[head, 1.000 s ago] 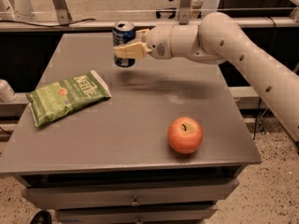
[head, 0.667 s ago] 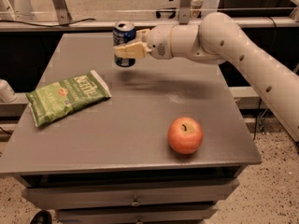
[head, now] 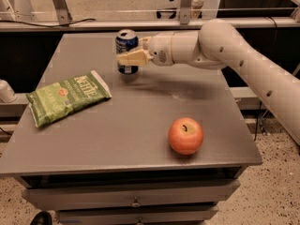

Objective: Move pepsi can near green jalapeno chip bag

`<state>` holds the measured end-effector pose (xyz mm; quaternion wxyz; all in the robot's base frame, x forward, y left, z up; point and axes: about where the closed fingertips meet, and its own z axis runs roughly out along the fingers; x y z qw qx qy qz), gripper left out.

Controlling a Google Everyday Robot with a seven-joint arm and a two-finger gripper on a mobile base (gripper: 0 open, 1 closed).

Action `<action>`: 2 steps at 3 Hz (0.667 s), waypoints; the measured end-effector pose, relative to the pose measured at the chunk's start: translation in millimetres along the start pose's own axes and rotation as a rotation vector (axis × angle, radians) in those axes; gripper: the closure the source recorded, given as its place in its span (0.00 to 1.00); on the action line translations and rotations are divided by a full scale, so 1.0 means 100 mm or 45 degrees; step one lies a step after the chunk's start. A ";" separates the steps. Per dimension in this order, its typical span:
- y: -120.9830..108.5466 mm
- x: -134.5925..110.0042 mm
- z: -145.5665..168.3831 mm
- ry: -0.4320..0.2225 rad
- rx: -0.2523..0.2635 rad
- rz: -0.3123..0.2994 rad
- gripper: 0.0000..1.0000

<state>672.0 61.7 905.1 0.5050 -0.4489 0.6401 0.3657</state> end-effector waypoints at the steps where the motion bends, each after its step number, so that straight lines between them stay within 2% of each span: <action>1: 0.15 0.15 0.07 0.019 -0.024 0.028 1.00; 2: 0.39 0.33 0.20 0.033 -0.079 0.071 1.00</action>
Offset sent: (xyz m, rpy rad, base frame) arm -0.0541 0.0380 -0.0589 0.0042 0.1225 0.0775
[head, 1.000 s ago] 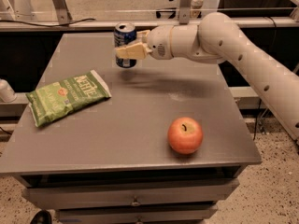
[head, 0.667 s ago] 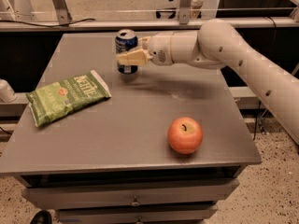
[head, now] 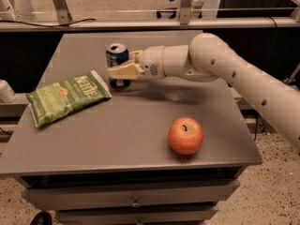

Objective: Move pepsi can near green jalapeno chip bag

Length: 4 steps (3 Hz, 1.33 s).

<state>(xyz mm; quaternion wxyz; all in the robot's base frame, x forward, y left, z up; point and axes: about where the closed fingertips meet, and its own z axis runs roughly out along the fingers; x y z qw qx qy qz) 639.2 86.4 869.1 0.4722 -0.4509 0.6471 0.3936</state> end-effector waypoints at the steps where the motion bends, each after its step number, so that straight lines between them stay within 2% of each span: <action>1: 0.05 0.01 0.02 0.003 -0.014 0.009 0.82; 4: 0.10 0.02 0.05 0.006 -0.031 0.013 0.11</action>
Offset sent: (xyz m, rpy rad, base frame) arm -0.0344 0.0229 -0.0235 0.0185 0.0681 0.0762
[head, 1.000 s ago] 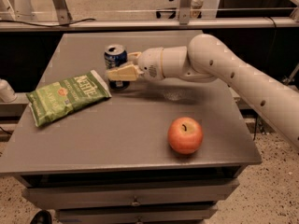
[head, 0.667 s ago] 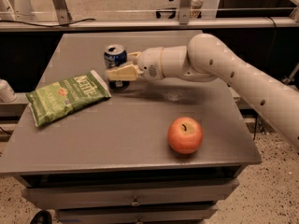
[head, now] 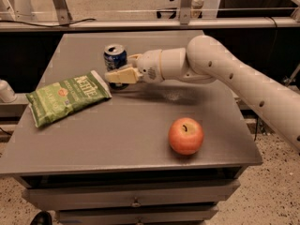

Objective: Move pepsi can near green jalapeno chip bag

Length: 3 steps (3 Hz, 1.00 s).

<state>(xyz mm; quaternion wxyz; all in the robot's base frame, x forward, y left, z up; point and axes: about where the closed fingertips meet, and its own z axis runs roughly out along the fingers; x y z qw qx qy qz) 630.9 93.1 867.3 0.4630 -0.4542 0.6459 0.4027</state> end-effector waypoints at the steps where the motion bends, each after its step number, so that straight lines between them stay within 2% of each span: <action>1: 0.14 0.08 0.08 0.008 -0.052 0.011 0.00; 2: 0.20 0.04 0.03 0.012 -0.070 -0.006 0.00; 3: 0.11 -0.11 -0.22 0.025 -0.029 -0.061 0.00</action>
Offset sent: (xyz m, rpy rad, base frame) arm -0.0243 -0.0005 0.0035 -0.0054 -0.0010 0.0668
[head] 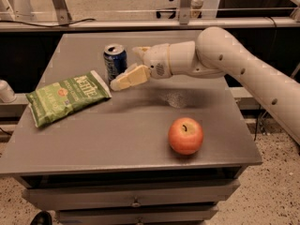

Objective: Move pepsi can near green jalapeno chip bag

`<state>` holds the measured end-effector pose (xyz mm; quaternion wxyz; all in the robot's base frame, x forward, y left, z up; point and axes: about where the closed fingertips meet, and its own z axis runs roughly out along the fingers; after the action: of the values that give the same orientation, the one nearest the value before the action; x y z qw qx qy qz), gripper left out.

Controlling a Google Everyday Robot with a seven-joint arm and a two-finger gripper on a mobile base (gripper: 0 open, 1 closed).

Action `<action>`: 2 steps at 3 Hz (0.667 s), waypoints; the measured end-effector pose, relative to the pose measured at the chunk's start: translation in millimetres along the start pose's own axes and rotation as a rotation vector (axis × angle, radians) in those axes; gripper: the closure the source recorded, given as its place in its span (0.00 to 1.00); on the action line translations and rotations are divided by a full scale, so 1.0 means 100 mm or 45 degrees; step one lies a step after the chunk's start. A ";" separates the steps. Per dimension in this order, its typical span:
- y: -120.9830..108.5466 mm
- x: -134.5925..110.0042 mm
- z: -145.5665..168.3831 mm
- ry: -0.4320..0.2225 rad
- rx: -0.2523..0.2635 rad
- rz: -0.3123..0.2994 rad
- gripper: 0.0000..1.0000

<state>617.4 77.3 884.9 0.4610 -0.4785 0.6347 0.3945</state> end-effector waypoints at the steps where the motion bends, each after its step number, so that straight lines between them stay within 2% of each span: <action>1: -0.23 -0.23 -0.43 -0.002 0.053 -0.066 0.00; 2: -0.47 -0.50 -0.91 -0.019 0.105 -0.138 0.00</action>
Offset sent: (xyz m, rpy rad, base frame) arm 0.0572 -0.1526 0.1253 -0.0199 -0.2231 -0.0974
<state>650.1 -7.5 953.9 0.5057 -0.4897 0.6203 0.3459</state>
